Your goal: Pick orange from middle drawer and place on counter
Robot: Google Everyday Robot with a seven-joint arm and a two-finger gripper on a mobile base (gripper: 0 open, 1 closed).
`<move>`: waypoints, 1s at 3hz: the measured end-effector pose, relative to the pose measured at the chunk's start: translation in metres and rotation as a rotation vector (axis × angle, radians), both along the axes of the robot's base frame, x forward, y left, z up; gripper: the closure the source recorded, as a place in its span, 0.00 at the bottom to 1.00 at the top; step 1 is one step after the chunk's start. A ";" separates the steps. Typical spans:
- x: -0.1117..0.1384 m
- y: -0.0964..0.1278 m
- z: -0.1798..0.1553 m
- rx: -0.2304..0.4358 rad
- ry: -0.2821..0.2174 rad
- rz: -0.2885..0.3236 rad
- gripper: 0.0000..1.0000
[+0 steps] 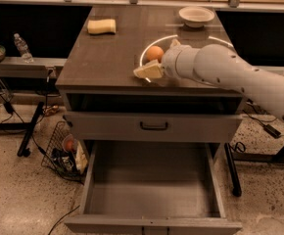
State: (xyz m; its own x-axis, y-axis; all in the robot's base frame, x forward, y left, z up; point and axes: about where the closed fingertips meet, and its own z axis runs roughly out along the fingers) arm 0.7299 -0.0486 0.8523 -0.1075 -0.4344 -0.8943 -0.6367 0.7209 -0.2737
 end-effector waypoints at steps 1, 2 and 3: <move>-0.002 -0.001 0.003 0.001 -0.004 0.002 0.00; -0.032 -0.020 0.076 0.032 -0.124 0.028 0.03; -0.061 -0.033 0.143 0.019 -0.228 0.036 0.25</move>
Offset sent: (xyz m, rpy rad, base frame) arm -0.0609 -0.0404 0.1532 0.0899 -0.2492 0.0594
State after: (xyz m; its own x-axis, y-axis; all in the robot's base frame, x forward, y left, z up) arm 0.6688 -0.0821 0.9951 0.1137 -0.4174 -0.9016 -0.5852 0.7052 -0.4003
